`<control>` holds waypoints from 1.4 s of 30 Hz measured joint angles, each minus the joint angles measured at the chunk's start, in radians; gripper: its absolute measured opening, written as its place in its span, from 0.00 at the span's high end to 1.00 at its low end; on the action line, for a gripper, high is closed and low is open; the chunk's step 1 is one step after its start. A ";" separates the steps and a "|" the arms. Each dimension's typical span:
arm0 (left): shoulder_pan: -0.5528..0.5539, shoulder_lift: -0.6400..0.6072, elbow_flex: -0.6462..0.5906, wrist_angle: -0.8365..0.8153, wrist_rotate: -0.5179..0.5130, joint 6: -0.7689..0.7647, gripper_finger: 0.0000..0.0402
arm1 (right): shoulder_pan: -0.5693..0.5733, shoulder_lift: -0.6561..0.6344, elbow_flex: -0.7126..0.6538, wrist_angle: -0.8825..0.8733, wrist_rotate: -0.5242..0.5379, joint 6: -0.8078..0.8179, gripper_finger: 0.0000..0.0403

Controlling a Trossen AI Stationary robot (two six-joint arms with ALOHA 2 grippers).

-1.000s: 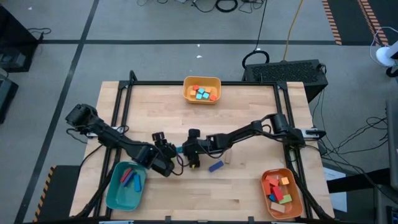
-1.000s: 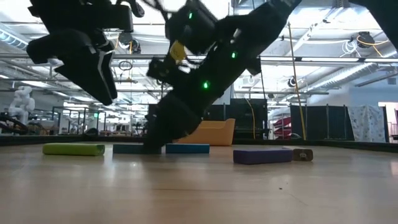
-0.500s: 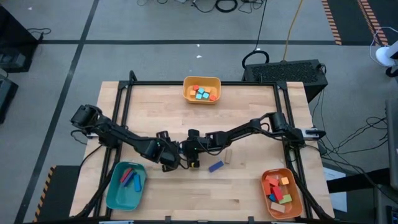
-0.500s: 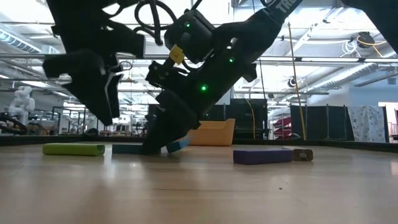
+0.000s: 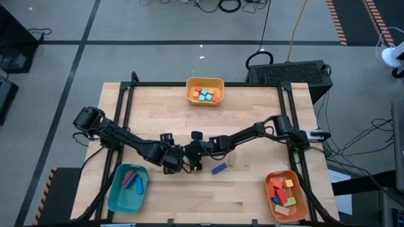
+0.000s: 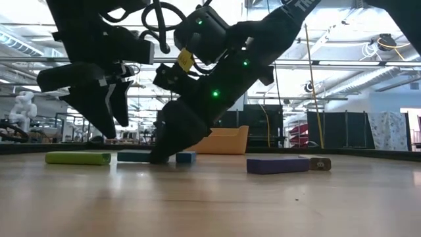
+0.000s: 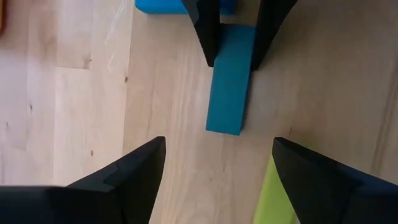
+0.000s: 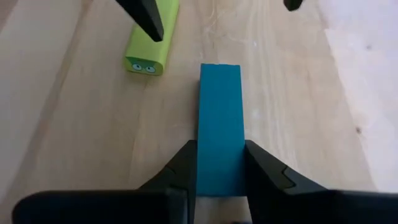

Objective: Sort blocks by size
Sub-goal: Put the small dark blue rectangle block into the green bin

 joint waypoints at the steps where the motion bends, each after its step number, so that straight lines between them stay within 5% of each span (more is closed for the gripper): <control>1: 0.000 0.000 0.000 0.000 0.000 0.000 0.26 | 0.006 -0.004 -0.001 -0.001 0.023 -0.012 0.81; 13: 0.000 0.001 0.000 0.048 0.020 0.046 0.26 | 0.069 -0.010 -0.002 0.046 0.193 -0.099 0.81; 26: -0.005 0.000 0.000 0.055 0.004 0.079 0.28 | 0.096 -0.057 -0.003 0.067 0.194 -0.115 0.81; 42: -0.005 0.000 0.000 0.063 0.004 0.099 0.73 | 0.107 -0.062 -0.003 0.100 0.198 -0.118 0.81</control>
